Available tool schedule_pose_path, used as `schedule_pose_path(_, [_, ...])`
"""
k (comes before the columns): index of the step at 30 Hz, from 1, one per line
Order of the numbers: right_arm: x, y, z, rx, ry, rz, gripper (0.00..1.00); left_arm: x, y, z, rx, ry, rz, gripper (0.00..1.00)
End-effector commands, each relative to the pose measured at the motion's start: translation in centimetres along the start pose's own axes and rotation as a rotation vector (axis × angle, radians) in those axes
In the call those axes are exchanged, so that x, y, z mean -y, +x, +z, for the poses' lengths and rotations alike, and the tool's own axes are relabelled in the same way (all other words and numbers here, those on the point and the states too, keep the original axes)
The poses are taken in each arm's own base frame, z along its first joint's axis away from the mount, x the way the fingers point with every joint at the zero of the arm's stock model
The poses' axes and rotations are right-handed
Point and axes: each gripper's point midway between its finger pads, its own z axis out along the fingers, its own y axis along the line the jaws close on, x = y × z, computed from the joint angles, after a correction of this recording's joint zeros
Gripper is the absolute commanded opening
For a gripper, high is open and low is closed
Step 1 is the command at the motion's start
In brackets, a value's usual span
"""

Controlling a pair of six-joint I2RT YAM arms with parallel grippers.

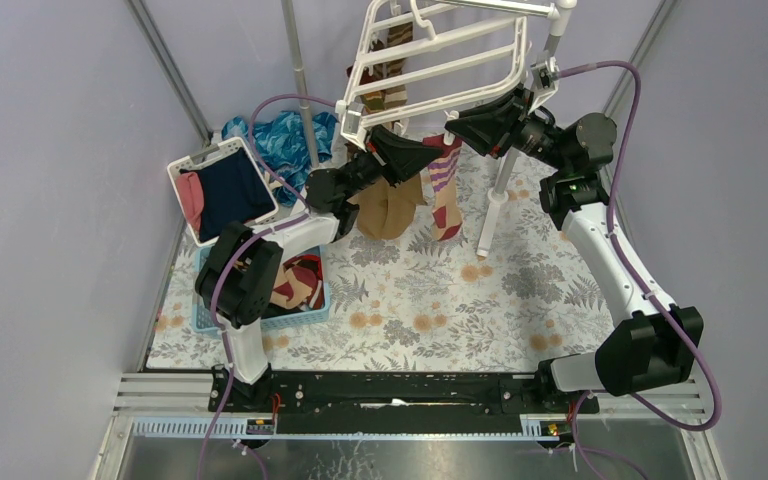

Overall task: Clip the socks to the hanger
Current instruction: Clamp the sock onto the hanger.

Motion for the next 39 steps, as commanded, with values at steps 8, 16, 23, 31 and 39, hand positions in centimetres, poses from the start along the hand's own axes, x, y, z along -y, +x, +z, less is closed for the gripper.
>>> schedule_pose_path(8, [-3.1,-1.1,0.0,-0.025,-0.119,-0.056,0.07,1.7,-0.8,-0.2,-0.013,0.082,-0.01,0.0])
schedule_pose_path(16, [-3.2,-1.2,0.0,-0.026,-0.119,-0.055,0.07,1.7,-0.1,-0.7,-0.031,0.083,-0.028,0.0])
schedule_pose_path(23, [-3.1,-1.1,0.0,-0.028,-0.119,-0.06,0.07,1.9,-0.1,-0.7,-0.037,0.092,-0.03,0.0])
schedule_pose_path(31, [-3.0,-1.1,0.0,-0.029,-0.115,-0.06,0.07,2.6,-0.2,-1.0,-0.038,0.11,-0.034,0.0])
schedule_pose_path(39, [-3.0,-1.0,0.0,-0.03,-0.114,-0.06,0.06,2.8,-0.2,-1.1,-0.036,0.112,-0.035,0.0])
